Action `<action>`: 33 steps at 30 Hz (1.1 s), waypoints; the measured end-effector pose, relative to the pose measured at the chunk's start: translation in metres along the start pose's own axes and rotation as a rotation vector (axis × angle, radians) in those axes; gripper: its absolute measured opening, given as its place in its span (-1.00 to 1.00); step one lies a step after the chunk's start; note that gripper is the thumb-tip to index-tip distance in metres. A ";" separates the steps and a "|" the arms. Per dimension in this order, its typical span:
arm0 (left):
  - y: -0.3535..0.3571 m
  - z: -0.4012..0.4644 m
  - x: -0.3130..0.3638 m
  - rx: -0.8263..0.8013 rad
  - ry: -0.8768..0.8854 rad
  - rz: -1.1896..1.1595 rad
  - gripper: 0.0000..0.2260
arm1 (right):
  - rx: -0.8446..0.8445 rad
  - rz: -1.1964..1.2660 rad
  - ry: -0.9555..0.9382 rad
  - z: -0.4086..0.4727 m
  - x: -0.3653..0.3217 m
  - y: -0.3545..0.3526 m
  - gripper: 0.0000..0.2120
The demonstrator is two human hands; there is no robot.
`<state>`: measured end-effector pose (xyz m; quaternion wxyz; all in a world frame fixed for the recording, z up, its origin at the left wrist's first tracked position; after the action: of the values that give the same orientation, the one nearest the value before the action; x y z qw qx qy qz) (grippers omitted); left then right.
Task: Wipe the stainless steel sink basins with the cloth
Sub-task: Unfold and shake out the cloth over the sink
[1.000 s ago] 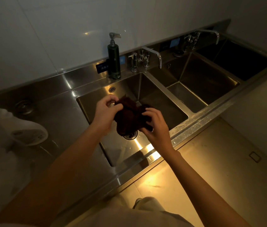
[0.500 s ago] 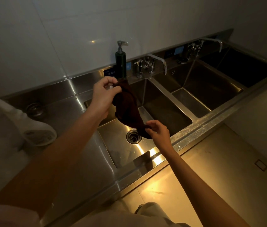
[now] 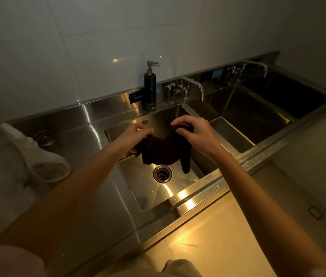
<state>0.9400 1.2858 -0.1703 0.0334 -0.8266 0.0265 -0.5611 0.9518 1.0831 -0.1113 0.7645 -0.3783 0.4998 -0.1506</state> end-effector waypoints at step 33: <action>0.038 -0.043 0.057 -0.093 0.608 0.153 -0.55 | -0.030 0.233 0.188 -0.059 0.035 0.028 -0.80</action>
<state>0.9204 1.2419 -0.1053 0.0282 -0.6171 0.1230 -0.7767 0.9120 1.0556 -0.1666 0.7208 -0.3134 0.6119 -0.0882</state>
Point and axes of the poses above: each hand's wrist, its own z-axis towards the middle knuckle, its own y-axis out of the palm, x = y × z, the point moved 5 cm from there along z, towards the middle knuckle, and after that the axes turned 12 degrees about -z, right-handed, at the moved point
